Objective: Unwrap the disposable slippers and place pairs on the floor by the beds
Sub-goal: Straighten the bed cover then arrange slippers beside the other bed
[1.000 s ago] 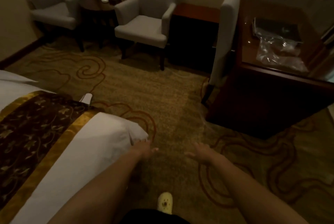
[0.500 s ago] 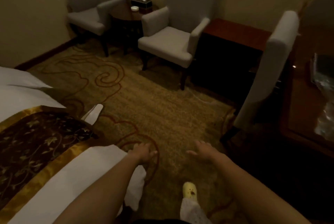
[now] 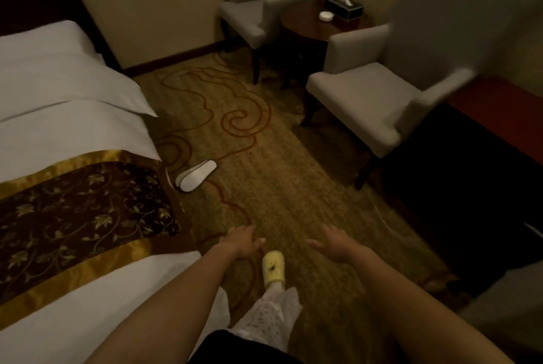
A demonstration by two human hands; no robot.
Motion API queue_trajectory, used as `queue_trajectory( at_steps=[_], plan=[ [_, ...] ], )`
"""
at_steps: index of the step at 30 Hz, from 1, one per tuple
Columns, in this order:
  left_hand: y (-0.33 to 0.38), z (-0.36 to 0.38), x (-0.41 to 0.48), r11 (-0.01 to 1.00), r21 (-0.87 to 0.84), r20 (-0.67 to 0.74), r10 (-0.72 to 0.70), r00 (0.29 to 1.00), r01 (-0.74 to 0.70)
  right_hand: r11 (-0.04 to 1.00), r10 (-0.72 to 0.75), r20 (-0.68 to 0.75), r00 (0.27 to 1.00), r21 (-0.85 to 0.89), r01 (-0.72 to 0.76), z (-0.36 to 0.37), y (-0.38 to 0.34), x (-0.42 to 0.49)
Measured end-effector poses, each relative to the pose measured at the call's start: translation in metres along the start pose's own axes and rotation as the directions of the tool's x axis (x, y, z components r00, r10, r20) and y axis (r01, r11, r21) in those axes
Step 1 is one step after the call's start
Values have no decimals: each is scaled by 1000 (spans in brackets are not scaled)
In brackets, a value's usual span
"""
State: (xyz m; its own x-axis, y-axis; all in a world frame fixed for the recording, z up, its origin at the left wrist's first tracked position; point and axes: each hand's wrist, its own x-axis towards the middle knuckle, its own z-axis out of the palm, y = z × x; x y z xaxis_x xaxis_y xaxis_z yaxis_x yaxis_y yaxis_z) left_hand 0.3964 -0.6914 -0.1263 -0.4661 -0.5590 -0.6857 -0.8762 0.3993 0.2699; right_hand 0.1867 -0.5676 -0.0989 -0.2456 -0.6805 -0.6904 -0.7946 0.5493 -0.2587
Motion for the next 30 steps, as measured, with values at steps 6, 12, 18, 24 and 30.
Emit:
queue_trajectory(
  at_steps=[6,12,18,24,30],
  plan=[
    [-18,-84,103,997,-55,-22,-62,998,60,991,-80,25,996,-108,83,-98,-32,115],
    [-41,-181,176,977,-149,-44,-158,986,150,964,-149,76,986,-212,162,-191,-81,214],
    [-57,-236,223,944,-246,8,-222,975,217,930,-232,144,962,-258,263,-260,-125,297],
    [-80,-270,267,858,-391,29,-351,936,334,863,-296,269,916,-335,378,-309,-164,391],
    [-86,-318,312,687,-593,13,-513,858,420,719,-424,363,830,-422,552,-372,-230,490]
  ],
)
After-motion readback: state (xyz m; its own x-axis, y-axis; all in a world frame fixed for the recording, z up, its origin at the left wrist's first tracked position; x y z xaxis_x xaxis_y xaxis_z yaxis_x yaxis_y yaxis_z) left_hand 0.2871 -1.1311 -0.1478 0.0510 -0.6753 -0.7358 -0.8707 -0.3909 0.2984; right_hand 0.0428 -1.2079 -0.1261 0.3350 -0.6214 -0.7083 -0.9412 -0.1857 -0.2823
